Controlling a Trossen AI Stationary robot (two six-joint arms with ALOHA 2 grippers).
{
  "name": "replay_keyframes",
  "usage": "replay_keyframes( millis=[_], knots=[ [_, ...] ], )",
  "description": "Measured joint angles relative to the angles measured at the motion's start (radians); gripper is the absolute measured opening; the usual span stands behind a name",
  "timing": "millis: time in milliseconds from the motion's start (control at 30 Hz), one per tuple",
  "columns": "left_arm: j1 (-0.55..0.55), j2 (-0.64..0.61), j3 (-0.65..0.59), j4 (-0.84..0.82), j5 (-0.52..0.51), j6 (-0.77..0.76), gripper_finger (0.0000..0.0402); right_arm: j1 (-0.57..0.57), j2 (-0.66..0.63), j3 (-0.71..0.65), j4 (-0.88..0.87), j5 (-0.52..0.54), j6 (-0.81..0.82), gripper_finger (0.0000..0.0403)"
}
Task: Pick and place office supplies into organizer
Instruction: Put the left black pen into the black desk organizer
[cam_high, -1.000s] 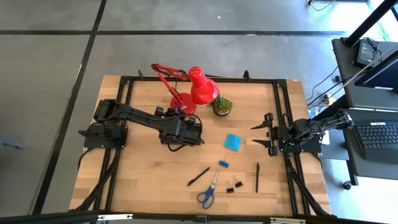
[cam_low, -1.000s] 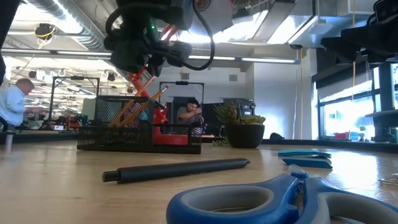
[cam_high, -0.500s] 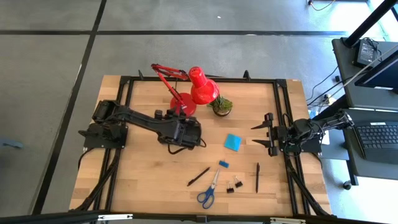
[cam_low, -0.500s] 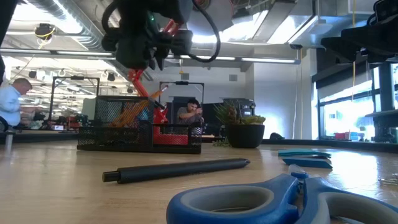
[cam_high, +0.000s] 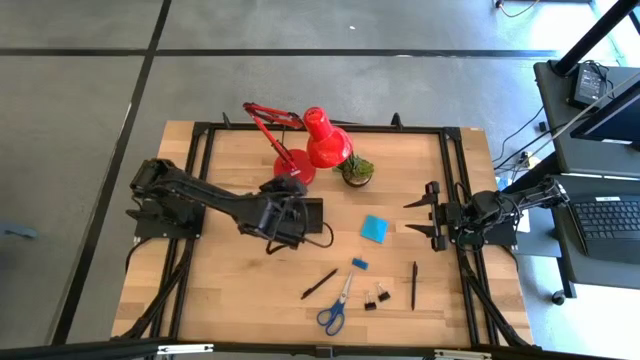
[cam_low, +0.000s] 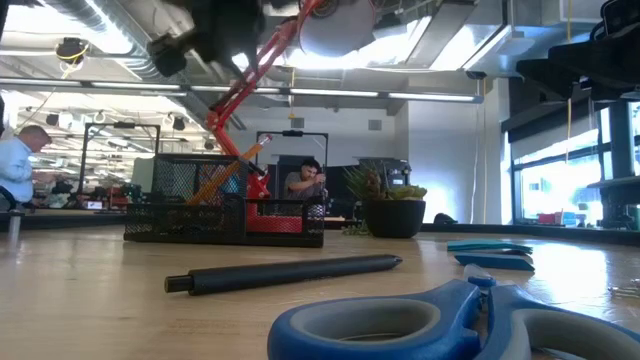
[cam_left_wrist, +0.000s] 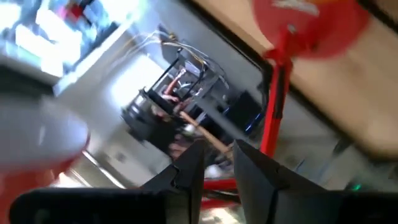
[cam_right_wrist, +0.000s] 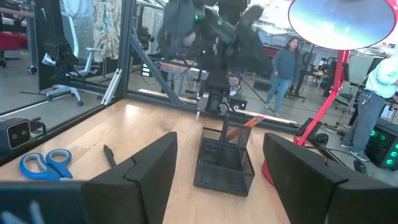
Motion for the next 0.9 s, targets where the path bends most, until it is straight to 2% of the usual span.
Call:
replay_keyframes(
  millis=[200, 267, 367, 433, 600, 700, 900],
  knots=[
    [-0.055, -0.071, 0.000, 0.103, 0.025, -0.571, 0.0079, 0.000, 0.000, 0.000, 0.001, 0.000, 0.000, 0.0242],
    [-0.069, -0.091, 0.000, 0.179, 0.098, -0.773, 0.0079, 0.000, 0.000, 0.000, 0.002, 0.000, 0.000, 0.0242],
    [-0.084, -0.104, 0.000, 0.293, 0.295, -0.982, 0.0079, 0.000, 0.000, 0.000, 0.006, 0.000, 0.000, 0.0242],
    [-0.094, -0.104, 0.000, 0.363, 0.427, -1.024, 0.0079, 0.000, 0.000, 0.000, 0.012, 0.000, -0.003, 0.0242],
    [-0.114, -0.065, 0.000, 0.538, 0.684, -0.970, 0.0080, 0.000, 0.000, 0.000, 0.024, 0.000, -0.005, 0.0242],
    [-0.116, -0.040, 0.000, 0.624, 0.847, -1.012, 0.0080, 0.000, 0.000, 0.000, 0.023, 0.000, 0.000, 0.0242],
    [-0.116, 0.028, 0.000, 0.707, 1.058, -1.169, 0.0081, 0.000, 0.000, 0.000, 0.027, 0.000, 0.005, 0.0242]
  ],
)
